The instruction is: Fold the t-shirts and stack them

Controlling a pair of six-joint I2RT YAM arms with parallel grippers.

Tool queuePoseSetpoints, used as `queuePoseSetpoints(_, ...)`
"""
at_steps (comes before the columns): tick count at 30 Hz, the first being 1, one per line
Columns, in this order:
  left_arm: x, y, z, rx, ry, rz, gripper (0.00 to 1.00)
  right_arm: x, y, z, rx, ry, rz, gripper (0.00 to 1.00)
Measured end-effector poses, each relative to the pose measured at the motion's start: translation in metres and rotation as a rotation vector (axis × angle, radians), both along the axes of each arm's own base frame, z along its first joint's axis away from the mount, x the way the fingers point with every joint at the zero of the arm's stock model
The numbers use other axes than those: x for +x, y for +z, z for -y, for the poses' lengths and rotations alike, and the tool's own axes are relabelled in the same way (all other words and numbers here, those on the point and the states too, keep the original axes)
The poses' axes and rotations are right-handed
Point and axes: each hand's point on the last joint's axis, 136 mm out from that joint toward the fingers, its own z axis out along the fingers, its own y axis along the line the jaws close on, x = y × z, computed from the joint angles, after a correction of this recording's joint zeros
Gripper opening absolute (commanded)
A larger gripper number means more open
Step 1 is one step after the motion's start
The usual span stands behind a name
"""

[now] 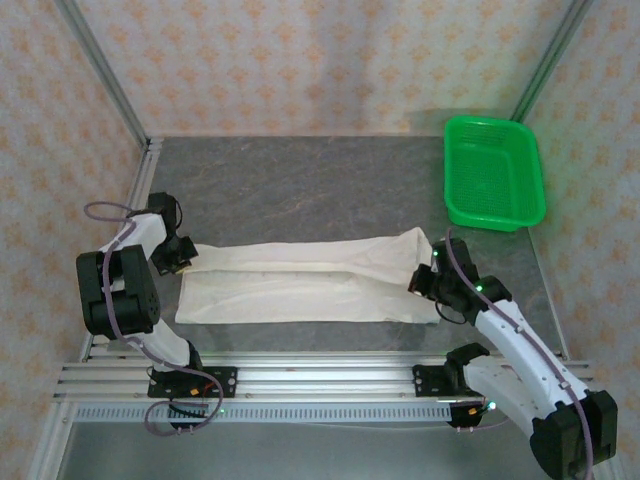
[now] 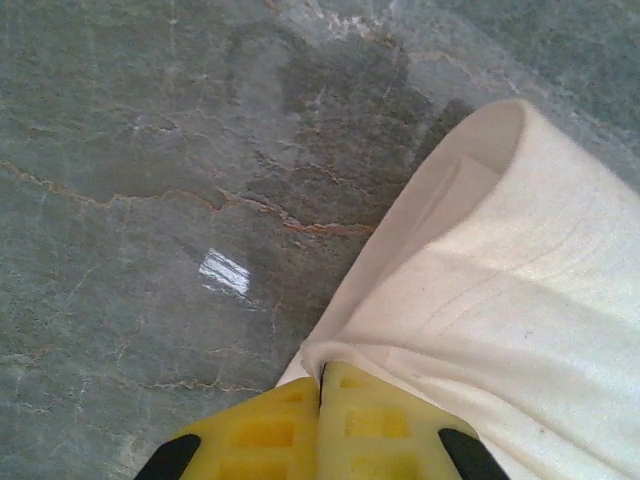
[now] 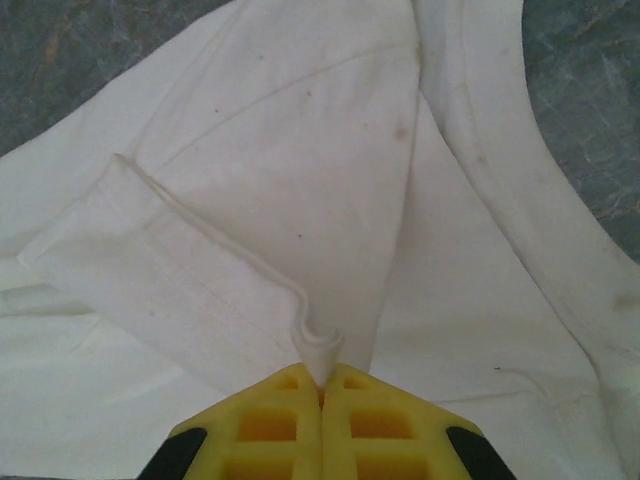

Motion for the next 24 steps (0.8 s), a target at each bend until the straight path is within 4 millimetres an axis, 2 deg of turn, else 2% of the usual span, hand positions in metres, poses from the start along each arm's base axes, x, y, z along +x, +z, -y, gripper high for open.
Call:
queuePoseSetpoints(1,0.000,0.000,-0.001,0.005,0.007,-0.001,0.39,-0.001,-0.002,0.000,0.000,-0.003,-0.005,0.24)
queuePoseSetpoints(2,-0.001,0.000,-0.002,0.012,0.015,-0.002,0.48,-0.001,-0.003,0.001,-0.001,-0.007,-0.009,0.31)
queuePoseSetpoints(5,-0.002,0.002,-0.007,0.030,0.048,0.001,0.66,-0.002,-0.004,0.004,-0.014,-0.024,-0.011,0.47)
queuePoseSetpoints(7,-0.001,0.011,-0.008,0.040,0.077,0.029,0.72,-0.002,-0.003,0.008,-0.025,-0.036,-0.006,0.54)
queuePoseSetpoints(9,0.002,0.029,-0.008,0.050,0.103,0.089,0.75,-0.001,0.002,0.010,-0.026,-0.050,0.013,0.62)
queuePoseSetpoints(12,0.019,0.073,-0.001,0.068,0.108,0.241,0.79,0.007,0.025,0.007,-0.008,-0.047,0.082,0.68)
queuePoseSetpoints(15,0.046,0.124,0.026,0.062,0.039,0.424,0.81,0.023,0.046,-0.005,0.023,-0.005,0.115,0.68)
queuePoseSetpoints(17,0.065,0.150,0.055,0.027,-0.038,0.524,0.80,0.039,0.051,-0.020,0.044,0.053,0.097,0.67)
queuePoseSetpoints(18,0.072,0.156,0.069,0.005,-0.072,0.555,0.80,0.045,0.052,-0.027,0.053,0.079,0.088,0.66)
queuePoseSetpoints(21,0.090,0.153,0.114,-0.075,-0.182,0.587,0.79,0.063,0.030,-0.047,0.069,0.164,0.013,0.62)
queuePoseSetpoints(24,0.100,0.131,0.155,-0.142,-0.282,0.546,0.79,0.067,0.005,-0.062,0.086,0.249,-0.073,0.58)
